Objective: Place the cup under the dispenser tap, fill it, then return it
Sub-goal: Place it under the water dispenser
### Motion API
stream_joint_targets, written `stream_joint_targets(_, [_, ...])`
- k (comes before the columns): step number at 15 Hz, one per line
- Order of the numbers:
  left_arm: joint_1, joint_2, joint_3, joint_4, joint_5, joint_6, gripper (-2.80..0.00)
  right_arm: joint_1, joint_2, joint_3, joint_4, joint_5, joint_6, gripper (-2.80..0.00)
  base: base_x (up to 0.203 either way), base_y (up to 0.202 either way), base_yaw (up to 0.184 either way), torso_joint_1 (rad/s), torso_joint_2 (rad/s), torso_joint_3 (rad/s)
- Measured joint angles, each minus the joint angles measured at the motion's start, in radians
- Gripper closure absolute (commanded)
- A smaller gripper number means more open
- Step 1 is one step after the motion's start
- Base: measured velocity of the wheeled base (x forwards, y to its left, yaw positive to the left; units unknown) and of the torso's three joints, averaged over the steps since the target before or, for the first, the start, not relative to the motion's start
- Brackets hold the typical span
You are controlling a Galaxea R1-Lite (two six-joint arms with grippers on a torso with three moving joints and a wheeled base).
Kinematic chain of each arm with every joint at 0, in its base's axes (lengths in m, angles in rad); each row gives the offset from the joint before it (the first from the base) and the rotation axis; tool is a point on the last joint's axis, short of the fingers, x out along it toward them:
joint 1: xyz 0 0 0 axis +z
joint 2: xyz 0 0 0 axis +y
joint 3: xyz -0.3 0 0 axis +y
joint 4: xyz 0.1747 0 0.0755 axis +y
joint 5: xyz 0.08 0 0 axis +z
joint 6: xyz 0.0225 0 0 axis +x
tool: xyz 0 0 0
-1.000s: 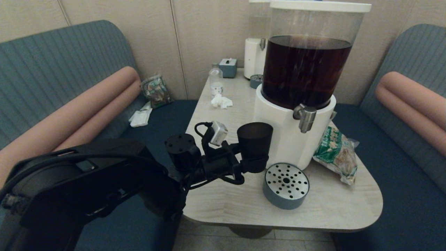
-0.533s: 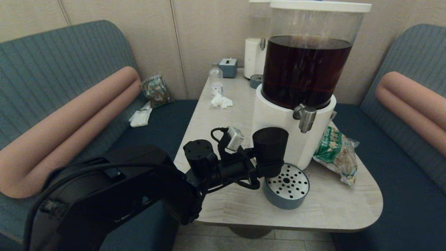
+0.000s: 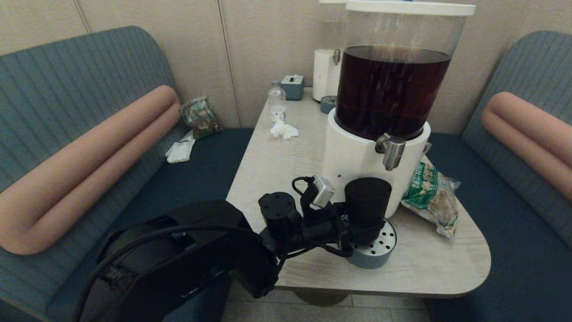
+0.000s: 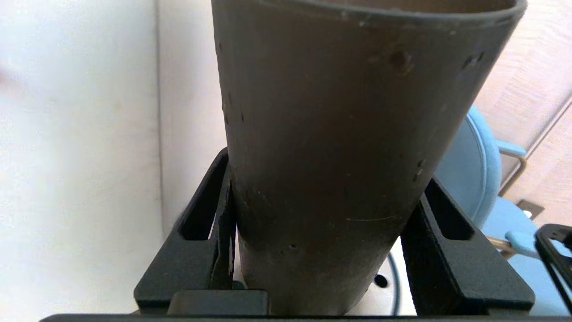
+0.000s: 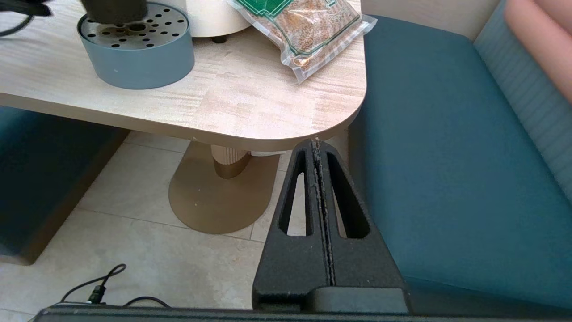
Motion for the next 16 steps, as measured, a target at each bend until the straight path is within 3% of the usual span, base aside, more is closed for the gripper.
stream_joint_targets(10, [-0.011, 0.057, -0.066, -0.003, 0.017, -0.005, 0.00, 0.000, 0.000, 0.000, 0.000, 0.000, 0.000, 0.00, 0.000, 0.000, 0.000, 0.000, 0.00, 0.000])
stream_joint_targets(11, [-0.011, 0.059, -0.067, -0.004, 0.017, -0.005, -2.80, 0.000, 0.000, 0.000, 0.000, 0.000, 0.000, 0.00, 0.000, 0.000, 0.000, 0.000, 0.00, 0.000])
stream_joint_targets(16, [-0.010, 0.068, -0.073, 0.001, 0.017, -0.007, -2.80, 0.000, 0.000, 0.000, 0.000, 0.000, 0.000, 0.00, 0.000, 0.000, 0.000, 0.000, 0.00, 0.000])
